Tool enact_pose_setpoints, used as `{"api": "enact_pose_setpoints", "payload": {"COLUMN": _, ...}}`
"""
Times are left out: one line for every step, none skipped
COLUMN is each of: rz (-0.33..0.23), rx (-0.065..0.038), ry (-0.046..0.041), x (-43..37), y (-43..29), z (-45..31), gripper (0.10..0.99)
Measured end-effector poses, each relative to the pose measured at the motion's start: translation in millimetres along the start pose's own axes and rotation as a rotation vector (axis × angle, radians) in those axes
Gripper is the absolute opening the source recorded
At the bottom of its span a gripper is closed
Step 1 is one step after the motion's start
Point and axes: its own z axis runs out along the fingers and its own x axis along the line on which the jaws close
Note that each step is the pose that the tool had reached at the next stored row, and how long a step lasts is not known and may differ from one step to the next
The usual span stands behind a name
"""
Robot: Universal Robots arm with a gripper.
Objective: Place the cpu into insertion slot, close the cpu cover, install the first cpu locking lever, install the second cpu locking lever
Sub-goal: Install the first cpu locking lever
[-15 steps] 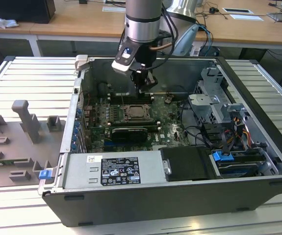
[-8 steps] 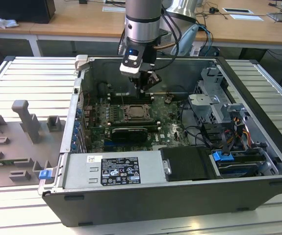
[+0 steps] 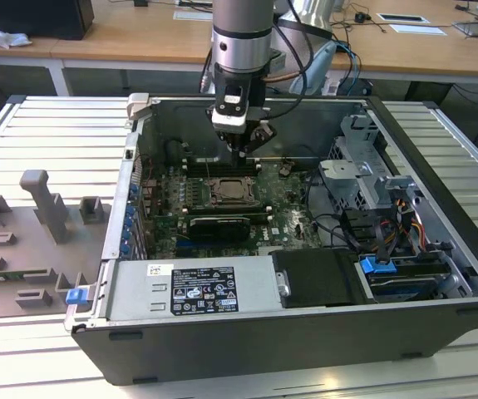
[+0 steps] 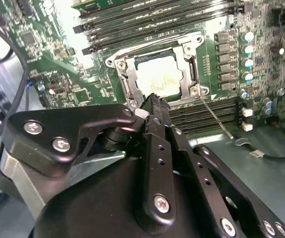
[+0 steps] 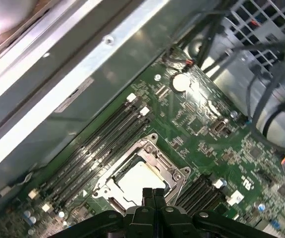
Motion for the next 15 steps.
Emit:
{"api": "enact_pose_setpoints", "payload": {"rz": -0.019, "rx": -0.001, "ry": 0.0003, "x": 0.0, "y": -0.1, "z": 0.0, "gripper": 0.106}}
{"api": "enact_pose_setpoints", "payload": {"rz": -0.030, "rx": -0.001, "ry": 0.0006, "x": 0.0, "y": 0.0, "z": 0.0, "gripper": 0.106}}
{"api": "enact_pose_setpoints", "payload": {"rz": -0.052, "rx": -0.002, "ry": 0.0010, "x": 0.0, "y": -0.1, "z": 0.0, "gripper": 0.106}}
{"api": "enact_pose_setpoints", "payload": {"rz": -0.078, "rx": -0.004, "ry": 0.0016, "x": 0.0, "y": -0.1, "z": 0.0, "gripper": 0.106}}
{"api": "enact_pose_setpoints", "payload": {"rz": -0.100, "rx": -0.005, "ry": 0.0020, "x": 0.0, "y": -0.1, "z": 0.0, "gripper": 0.106}}
{"api": "enact_pose_setpoints", "payload": {"rz": -0.121, "rx": -0.006, "ry": 0.0024, "x": 0.0, "y": -0.1, "z": 0.0, "gripper": 0.106}}
{"api": "enact_pose_setpoints", "payload": {"rz": -0.138, "rx": -0.006, "ry": 0.0027, "x": 0.0, "y": -0.1, "z": 0.0, "gripper": 0.106}}
{"api": "enact_pose_setpoints", "payload": {"rz": -0.176, "rx": -0.008, "ry": 0.0037, "x": 0.0, "y": -0.1, "z": 0.0, "gripper": 0.106}}
{"api": "enact_pose_setpoints", "payload": {"rz": -0.202, "rx": -0.007, "ry": 0.0067, "x": 0.0, "y": 0.0, "z": 0.0, "gripper": 0.106}}
{"api": "enact_pose_setpoints", "payload": {"rz": -0.220, "rx": -0.005, "ry": 0.0115, "x": 0.0, "y": -0.1, "z": 0.0, "gripper": 0.106}}
{"api": "enact_pose_setpoints", "payload": {"rz": -0.231, "rx": -0.002, "ry": 0.0151, "x": 0.0, "y": -0.1, "z": -0.1, "gripper": 0.106}}
{"api": "enact_pose_setpoints", "payload": {"rz": -0.242, "rx": 0.000, "ry": 0.0194, "x": 0.0, "y": -0.1, "z": 0.0, "gripper": 0.106}}
{"api": "enact_pose_setpoints", "payload": {"rz": -0.262, "rx": 0.003, "ry": 0.0249, "x": 0.0, "y": -0.1, "z": 0.1, "gripper": 0.106}}
{"api": "enact_pose_setpoints", "payload": {"rz": -0.272, "rx": 0.002, "ry": 0.0259, "x": 0.1, "y": -0.1, "z": 0.5, "gripper": 0.106}}
{"api": "enact_pose_setpoints", "payload": {"rz": -0.289, "rx": 0.001, "ry": 0.0265, "x": 0.1, "y": -0.1, "z": 0.9, "gripper": 0.106}}
